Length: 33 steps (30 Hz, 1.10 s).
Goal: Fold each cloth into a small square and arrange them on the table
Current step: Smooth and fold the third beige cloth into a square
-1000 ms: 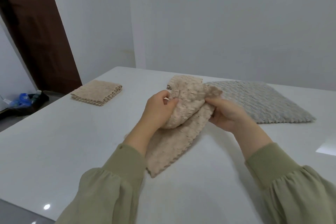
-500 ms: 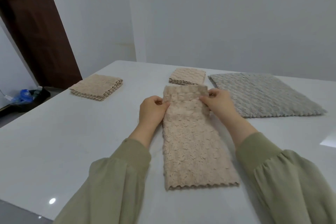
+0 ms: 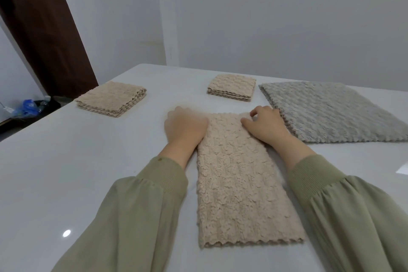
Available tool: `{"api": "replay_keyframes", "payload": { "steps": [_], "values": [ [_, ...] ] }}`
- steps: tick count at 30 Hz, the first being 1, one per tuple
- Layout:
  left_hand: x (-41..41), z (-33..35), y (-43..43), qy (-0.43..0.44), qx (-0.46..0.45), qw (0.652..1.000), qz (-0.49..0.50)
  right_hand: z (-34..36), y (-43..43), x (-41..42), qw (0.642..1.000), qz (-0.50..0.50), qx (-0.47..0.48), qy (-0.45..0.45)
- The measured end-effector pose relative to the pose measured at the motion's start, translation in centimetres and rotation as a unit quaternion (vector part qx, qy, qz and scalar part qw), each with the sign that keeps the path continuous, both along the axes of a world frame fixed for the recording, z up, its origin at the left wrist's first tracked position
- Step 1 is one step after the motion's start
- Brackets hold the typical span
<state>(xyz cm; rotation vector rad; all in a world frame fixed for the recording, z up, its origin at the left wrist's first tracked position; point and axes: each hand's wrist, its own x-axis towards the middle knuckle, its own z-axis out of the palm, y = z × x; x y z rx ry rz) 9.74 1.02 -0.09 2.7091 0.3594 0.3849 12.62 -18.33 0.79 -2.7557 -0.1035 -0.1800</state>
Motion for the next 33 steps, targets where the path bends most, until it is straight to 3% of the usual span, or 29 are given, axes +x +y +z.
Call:
{"api": "replay_keyframes", "payload": {
  "steps": [7,10,12,15,19,23,28,30,33],
  "values": [
    [0.5,0.5,0.0,0.020,-0.008,1.000,-0.004,0.1,-0.1,0.3,1.000,0.004,0.019,0.010],
    [0.3,0.5,0.3,-0.021,-0.092,0.995,-0.032,0.6,-0.2,-0.1,0.998,0.009,0.057,0.011],
    [0.0,0.5,0.3,-0.060,-0.193,0.978,-0.050,0.9,-0.4,-0.4,0.986,0.012,0.166,0.026],
    [-0.3,0.7,0.3,-0.088,-0.307,0.945,-0.066,1.4,-0.6,-0.7,0.930,0.022,0.365,0.041],
    [-0.6,1.1,0.3,-0.104,-0.420,0.897,-0.093,2.0,-0.3,-0.4,0.858,0.026,0.508,0.074],
    [-0.9,1.3,0.3,-0.114,-0.461,0.873,-0.108,2.2,0.1,-0.8,0.871,0.030,0.478,0.111],
    [-0.9,1.3,0.3,-0.124,-0.471,0.865,-0.117,2.3,0.5,-1.3,0.933,0.046,0.344,0.098],
    [-0.9,1.2,0.3,-0.127,-0.456,0.873,-0.116,2.6,0.7,-1.5,0.936,0.033,0.343,0.069],
    [-0.9,1.0,0.5,-0.124,-0.366,0.918,-0.094,2.9,0.2,-1.4,0.936,0.011,0.350,0.043]
  ]
}}
